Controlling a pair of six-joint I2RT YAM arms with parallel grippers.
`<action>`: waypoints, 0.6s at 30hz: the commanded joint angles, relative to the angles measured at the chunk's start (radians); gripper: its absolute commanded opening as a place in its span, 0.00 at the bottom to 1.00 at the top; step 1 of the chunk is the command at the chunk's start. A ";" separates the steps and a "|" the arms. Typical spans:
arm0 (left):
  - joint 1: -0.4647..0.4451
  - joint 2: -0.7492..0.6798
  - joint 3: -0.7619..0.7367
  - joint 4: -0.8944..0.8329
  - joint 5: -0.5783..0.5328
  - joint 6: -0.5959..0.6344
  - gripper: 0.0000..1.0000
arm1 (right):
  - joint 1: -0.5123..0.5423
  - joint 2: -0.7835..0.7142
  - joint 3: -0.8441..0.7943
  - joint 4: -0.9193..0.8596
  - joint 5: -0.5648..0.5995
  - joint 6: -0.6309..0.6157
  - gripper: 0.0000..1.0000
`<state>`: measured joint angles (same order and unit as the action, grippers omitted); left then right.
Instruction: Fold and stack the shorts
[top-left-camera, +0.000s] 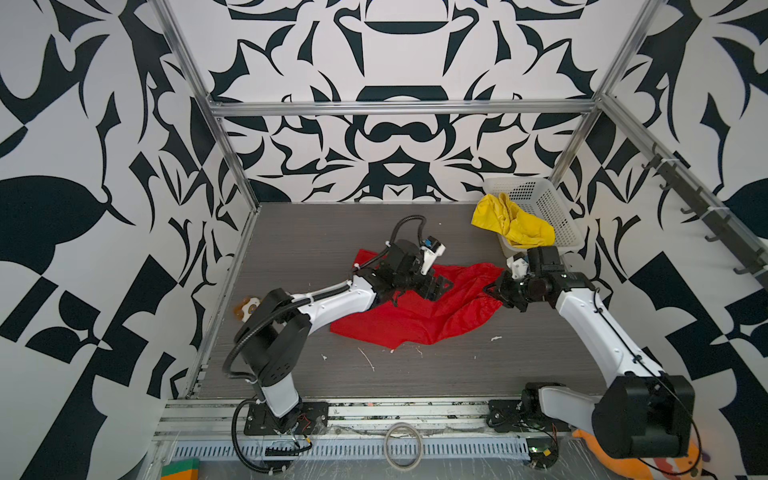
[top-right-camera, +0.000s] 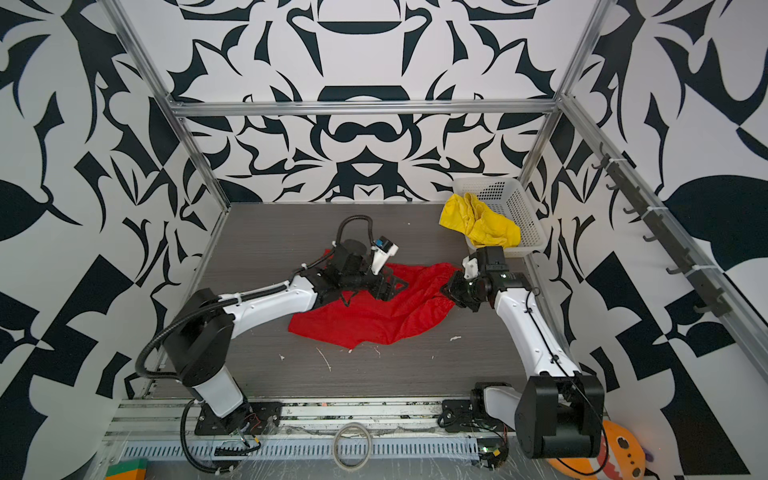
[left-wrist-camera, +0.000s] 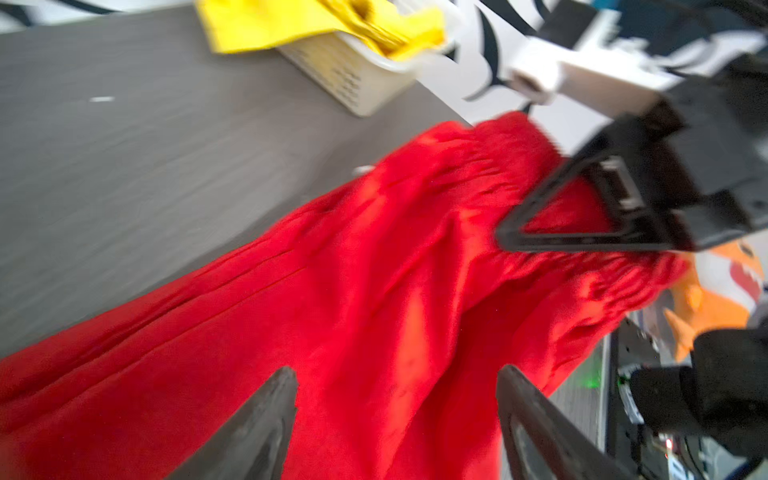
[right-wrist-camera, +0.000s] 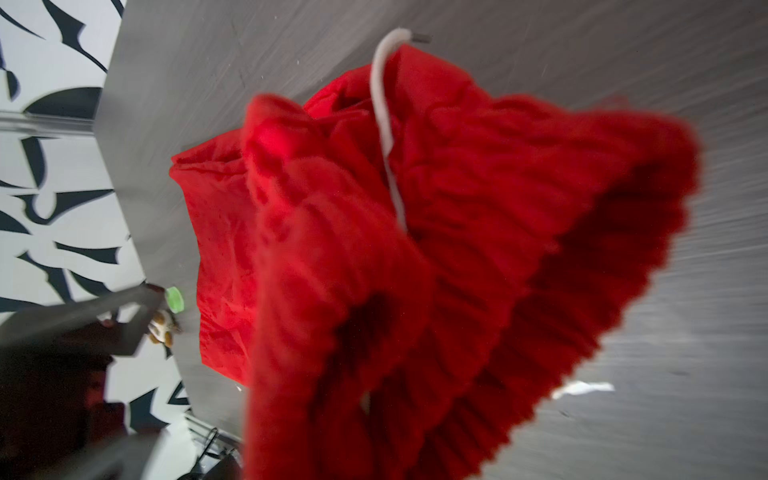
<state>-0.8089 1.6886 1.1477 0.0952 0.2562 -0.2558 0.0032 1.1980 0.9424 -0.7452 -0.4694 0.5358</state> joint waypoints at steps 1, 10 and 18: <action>0.080 -0.083 -0.054 -0.136 -0.039 -0.179 0.79 | 0.021 0.020 0.160 -0.207 0.151 -0.111 0.11; 0.291 -0.198 -0.219 -0.231 -0.014 -0.388 0.78 | 0.144 0.177 0.534 -0.438 0.410 -0.179 0.09; 0.363 -0.118 -0.260 -0.214 0.039 -0.433 0.74 | 0.324 0.312 0.768 -0.550 0.633 -0.147 0.06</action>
<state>-0.4660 1.5345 0.9058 -0.1162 0.2573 -0.6430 0.2749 1.4979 1.6314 -1.2236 0.0299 0.3798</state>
